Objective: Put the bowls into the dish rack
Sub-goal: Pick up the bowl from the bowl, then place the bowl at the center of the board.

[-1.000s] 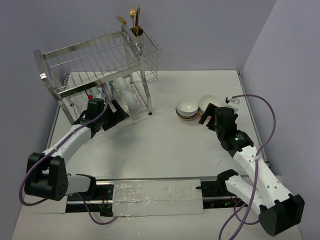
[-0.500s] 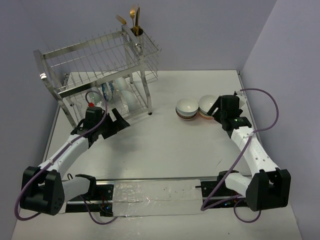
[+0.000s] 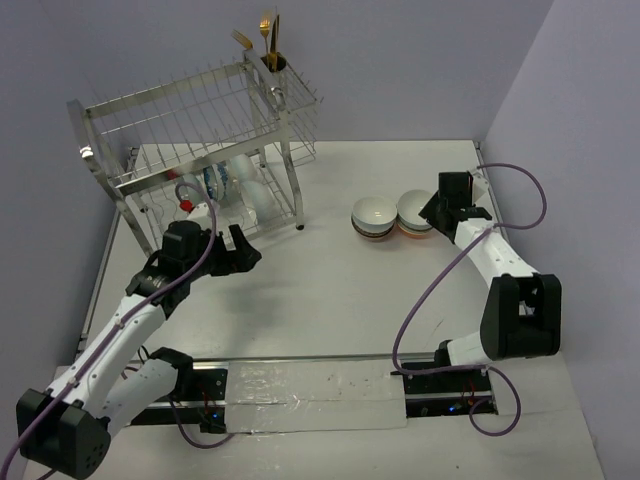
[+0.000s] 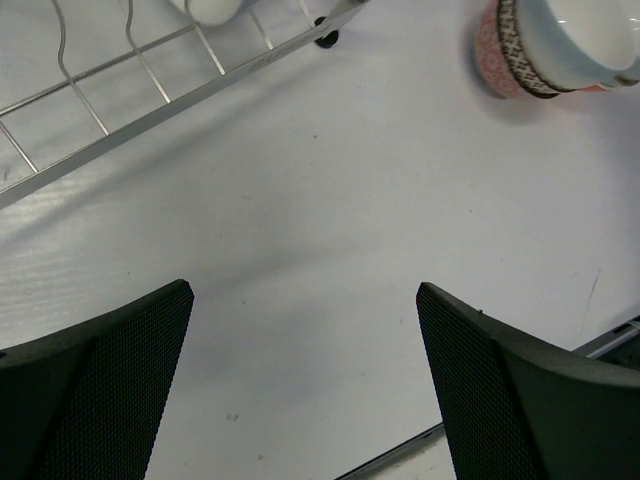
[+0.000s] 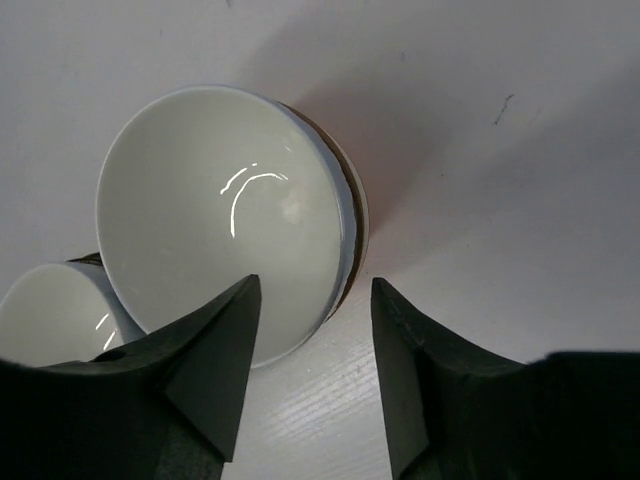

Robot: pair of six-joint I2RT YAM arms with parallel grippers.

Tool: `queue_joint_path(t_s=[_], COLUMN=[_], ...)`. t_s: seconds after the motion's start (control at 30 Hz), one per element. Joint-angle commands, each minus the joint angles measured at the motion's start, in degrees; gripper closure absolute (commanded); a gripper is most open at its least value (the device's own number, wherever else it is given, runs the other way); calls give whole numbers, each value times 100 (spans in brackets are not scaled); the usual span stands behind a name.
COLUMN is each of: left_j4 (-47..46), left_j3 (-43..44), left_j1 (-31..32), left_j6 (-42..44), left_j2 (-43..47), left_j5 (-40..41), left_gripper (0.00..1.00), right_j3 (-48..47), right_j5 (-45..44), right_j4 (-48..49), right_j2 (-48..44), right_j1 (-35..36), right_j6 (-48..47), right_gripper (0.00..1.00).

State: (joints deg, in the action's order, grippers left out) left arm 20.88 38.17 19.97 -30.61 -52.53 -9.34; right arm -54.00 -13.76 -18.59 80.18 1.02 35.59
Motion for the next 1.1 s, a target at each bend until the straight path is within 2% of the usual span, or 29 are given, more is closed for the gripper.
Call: queue_joint_path(t_s=[0.0, 0.17, 0.37, 0.5, 0.53, 0.6, 0.67, 0.7, 0.77, 0.8, 0.87, 0.97, 1.07], left_j4=[-137, -243, -181, -444, -488, -577, -585, -603, -621, -586, -455, -462, -559], left_j3=[226, 243, 419, 305, 279, 208, 269, 296, 409, 471, 699, 893, 981], left_j1=[121, 139, 139, 130, 130, 130, 130, 130, 139, 139, 148, 271, 568], left_j6=[581, 1100, 1786, 1664, 1629, 1672, 1681, 1768, 1848, 1900, 1980, 2050, 2182], left_j2=[401, 981, 1263, 1412, 1447, 1570, 1658, 1659, 1563, 1484, 1211, 938, 789], left_j5=[-67, -42, 231, 354, 372, 328, 416, 190, 100, -48, -190, -445, -393], left_gripper=[1, 1, 1, 1, 1, 1, 15, 19, 17, 10, 2, 1, 1], right_j3=[-383, -577, -577, -577, -551, -524, -515, -515, -541, -550, -551, -481, -436], right_j5=[-188, -197, -329, -417, -495, -566, -628, -654, -707, -698, -567, -7, 304], right_j4=[224, 189, 154, 66, 66, 22, 5, -4, -48, -66, -57, 30, 40], right_j2=[199, 559, 657, 604, 560, 367, 78, -19, -352, -467, -852, -1407, -1821], right_j1=[-58, -216, -225, -225, -225, -225, -225, -216, -216, -216, -181, -128, 573], right_j6=[79, 79, 62, -26, -35, -96, -184, -219, -298, -333, -448, -711, -1124], right_gripper=[46, 57, 69, 86, 94, 100, 100, 100, 100, 100, 100, 100, 100])
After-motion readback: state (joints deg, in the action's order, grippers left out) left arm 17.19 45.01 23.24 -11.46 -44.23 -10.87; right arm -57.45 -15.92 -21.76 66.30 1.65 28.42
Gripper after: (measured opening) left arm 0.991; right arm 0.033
